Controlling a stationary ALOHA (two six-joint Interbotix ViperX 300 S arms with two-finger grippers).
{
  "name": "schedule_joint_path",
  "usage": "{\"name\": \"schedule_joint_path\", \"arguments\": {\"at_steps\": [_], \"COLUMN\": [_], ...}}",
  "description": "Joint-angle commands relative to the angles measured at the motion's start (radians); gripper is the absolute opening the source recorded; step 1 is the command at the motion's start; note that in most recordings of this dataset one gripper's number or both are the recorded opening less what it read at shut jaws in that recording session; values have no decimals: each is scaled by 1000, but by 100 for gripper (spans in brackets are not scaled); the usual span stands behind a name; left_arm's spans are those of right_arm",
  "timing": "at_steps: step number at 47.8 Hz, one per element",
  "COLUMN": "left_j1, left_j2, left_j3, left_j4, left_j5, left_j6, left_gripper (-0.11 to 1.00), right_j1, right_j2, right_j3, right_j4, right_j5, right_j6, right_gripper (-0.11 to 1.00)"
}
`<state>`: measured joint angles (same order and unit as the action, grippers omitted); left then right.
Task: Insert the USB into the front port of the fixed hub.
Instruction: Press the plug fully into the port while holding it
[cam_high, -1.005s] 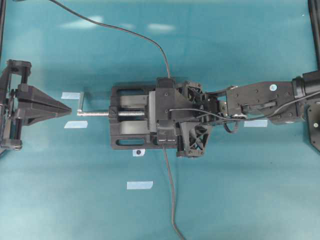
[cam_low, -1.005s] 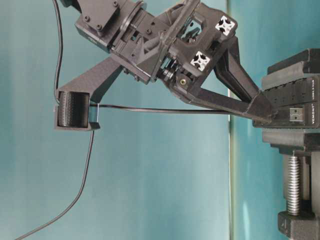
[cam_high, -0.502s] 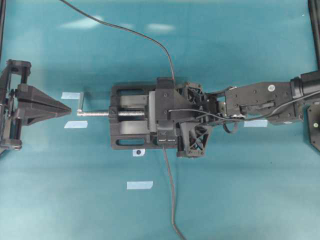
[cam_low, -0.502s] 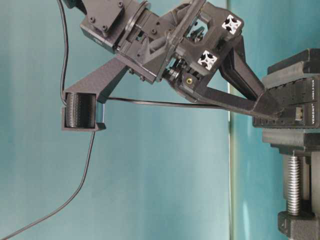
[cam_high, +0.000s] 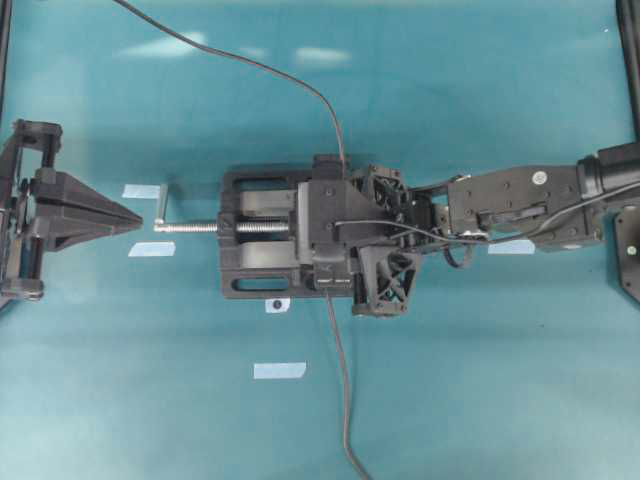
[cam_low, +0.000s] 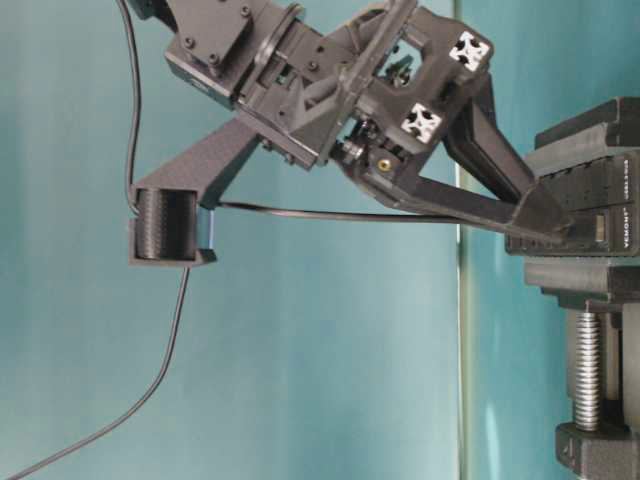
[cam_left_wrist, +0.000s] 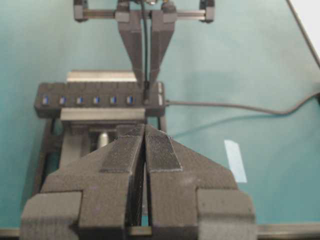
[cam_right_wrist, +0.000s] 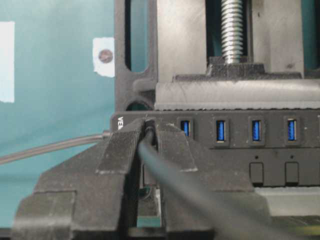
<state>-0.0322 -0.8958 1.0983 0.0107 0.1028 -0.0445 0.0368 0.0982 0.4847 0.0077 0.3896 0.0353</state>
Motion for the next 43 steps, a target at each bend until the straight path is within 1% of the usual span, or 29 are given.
{"name": "schedule_joint_path", "arguments": {"at_steps": [1, 43], "left_j1": [0, 0], "left_j2": [2, -12], "left_j3": [-12, -9], "left_j4": [2, 2], "left_j5": [-6, -6], "left_j6": [-2, -2], "left_gripper": [0, 0], "right_j1": [9, 11], "right_j2": [3, 8], "right_j3": [-8, -8], "right_j4": [2, 2], "right_j5": [3, 6], "right_j6": [8, 9], "right_gripper": [8, 8]}}
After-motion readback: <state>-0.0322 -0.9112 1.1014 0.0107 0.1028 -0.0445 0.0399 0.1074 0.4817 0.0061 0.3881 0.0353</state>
